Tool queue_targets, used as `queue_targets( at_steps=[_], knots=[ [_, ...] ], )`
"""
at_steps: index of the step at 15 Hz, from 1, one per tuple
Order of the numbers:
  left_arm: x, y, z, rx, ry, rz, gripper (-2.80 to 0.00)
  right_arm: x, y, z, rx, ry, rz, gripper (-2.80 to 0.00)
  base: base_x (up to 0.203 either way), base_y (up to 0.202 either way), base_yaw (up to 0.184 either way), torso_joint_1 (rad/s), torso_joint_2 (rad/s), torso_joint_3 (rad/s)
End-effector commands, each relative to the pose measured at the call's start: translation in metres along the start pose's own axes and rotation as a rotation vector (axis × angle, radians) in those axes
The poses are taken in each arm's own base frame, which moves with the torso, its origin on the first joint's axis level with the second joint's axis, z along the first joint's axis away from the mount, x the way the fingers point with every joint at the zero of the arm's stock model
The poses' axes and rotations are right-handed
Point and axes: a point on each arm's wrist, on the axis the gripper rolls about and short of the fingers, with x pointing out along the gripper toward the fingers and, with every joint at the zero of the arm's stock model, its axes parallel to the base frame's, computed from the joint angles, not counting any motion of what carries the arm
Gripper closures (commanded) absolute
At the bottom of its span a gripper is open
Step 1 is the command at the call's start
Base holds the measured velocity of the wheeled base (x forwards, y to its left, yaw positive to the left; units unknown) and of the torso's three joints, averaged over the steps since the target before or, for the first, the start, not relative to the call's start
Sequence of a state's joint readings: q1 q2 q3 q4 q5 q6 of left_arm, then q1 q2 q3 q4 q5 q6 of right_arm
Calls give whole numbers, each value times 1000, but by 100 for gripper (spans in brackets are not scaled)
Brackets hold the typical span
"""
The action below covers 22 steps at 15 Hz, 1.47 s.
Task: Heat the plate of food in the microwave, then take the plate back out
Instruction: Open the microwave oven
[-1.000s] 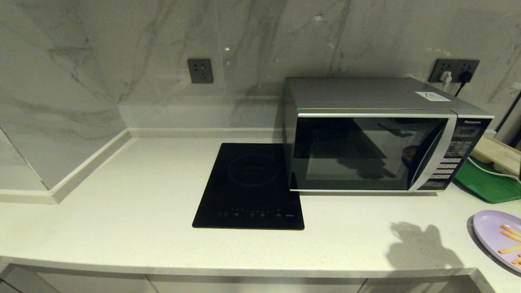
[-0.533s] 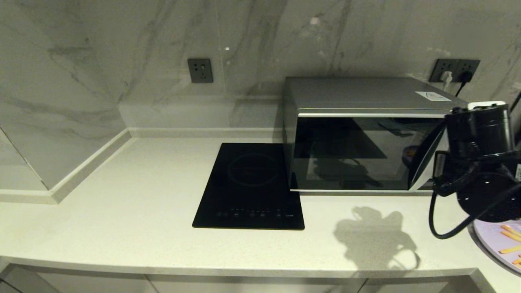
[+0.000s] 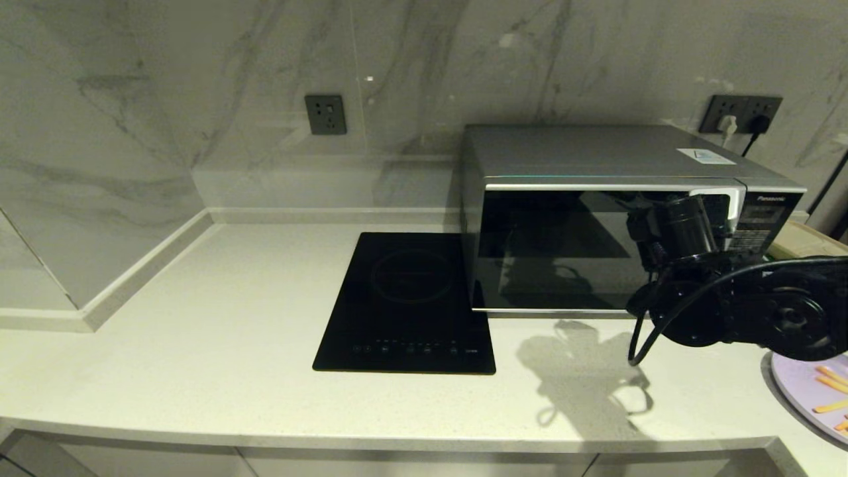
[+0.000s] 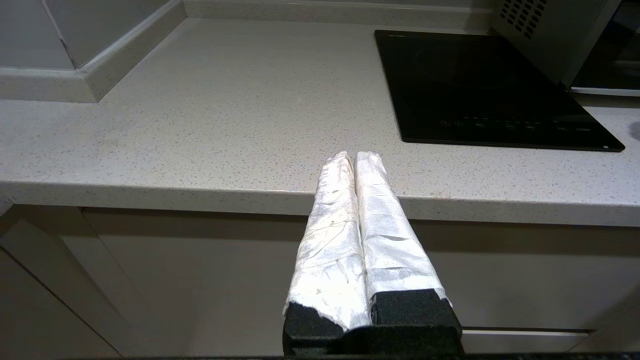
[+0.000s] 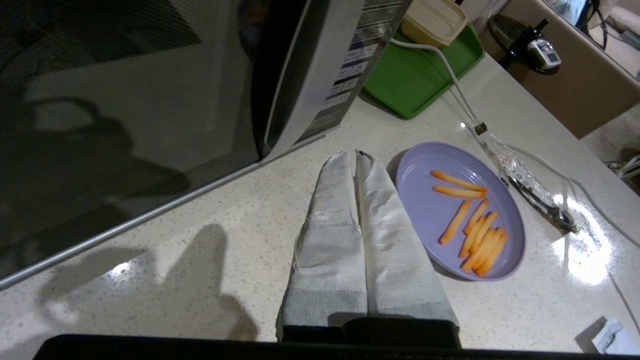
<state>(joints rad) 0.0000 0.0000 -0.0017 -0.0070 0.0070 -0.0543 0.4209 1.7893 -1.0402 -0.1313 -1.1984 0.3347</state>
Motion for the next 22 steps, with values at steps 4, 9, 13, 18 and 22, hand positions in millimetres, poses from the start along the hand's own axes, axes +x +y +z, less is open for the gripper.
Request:
queue_targets(
  at_steps=[4,9,13,18,22],
  knots=[
    [0,0,0,-1,-1,1,0,30,16,-4,0,15,-95,0,0,0,0,0,0,0],
    [0,0,0,-1,0,1,0,38,18,-3,16,18,-112,0,0,0,0,0,0,0],
    [0,0,0,-1,-1,1,0,43,26,-2,20,18,-113,0,0,0,0,0,0,0],
    [0,0,0,-1,-1,1,0,39,23,-5,13,25,-99,-280,0,0,0,0,0,0],
    [0,0,0,-1,1,1,0,41,27,-8,7,33,-84,-280,0,0,0,0,0,0]
  ],
)
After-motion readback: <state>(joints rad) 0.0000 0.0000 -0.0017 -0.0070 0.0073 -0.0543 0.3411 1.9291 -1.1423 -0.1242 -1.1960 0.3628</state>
